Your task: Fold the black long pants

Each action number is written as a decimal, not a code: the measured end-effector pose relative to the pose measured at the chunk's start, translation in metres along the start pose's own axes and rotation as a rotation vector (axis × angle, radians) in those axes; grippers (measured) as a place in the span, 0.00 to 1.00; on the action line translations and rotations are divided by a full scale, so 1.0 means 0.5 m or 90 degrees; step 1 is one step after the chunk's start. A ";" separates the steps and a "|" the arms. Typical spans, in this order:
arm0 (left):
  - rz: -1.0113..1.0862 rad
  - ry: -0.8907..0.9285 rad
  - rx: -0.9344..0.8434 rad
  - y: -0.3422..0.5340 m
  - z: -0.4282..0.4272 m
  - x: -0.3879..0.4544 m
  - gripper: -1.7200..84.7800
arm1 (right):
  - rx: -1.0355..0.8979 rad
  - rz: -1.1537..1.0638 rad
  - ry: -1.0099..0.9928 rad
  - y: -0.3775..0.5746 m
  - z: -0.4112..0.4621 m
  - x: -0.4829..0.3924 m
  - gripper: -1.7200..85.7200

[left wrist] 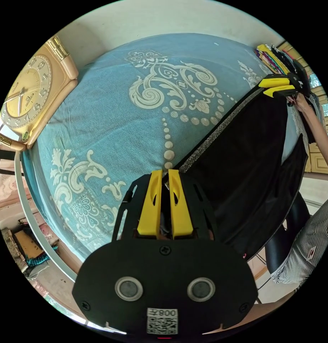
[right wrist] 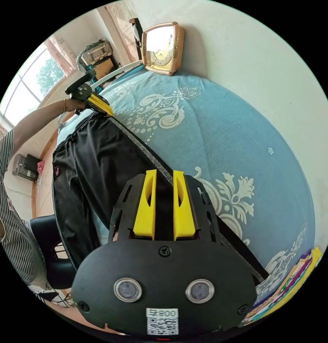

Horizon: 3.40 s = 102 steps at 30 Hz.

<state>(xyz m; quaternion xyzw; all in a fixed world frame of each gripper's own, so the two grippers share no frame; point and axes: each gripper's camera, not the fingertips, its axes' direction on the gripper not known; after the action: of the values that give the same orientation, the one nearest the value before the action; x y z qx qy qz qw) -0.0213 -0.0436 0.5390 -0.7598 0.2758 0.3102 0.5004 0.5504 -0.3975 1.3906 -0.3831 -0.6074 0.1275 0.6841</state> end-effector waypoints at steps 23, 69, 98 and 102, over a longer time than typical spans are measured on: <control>-0.013 -0.028 0.007 0.041 0.008 0.158 0.04 | -0.133 -0.060 0.026 -0.027 0.273 0.005 0.07; -0.185 -0.147 0.212 0.882 -0.067 0.855 0.03 | -0.038 -0.014 0.217 0.637 0.547 -0.702 0.03; -0.237 -0.085 0.150 1.238 0.033 0.974 0.02 | -0.132 -0.003 0.207 0.942 0.768 -0.795 0.04; -0.249 -0.073 0.151 1.269 0.033 0.966 0.02 | -0.135 0.004 0.194 0.976 0.782 -0.778 0.04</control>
<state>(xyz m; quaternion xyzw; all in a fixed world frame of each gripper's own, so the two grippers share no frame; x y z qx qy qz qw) -0.1706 -0.3006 -0.2010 -0.7155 0.1289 0.2157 0.6519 0.2399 -0.1732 0.7615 -0.4697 -0.5059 0.0053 0.7235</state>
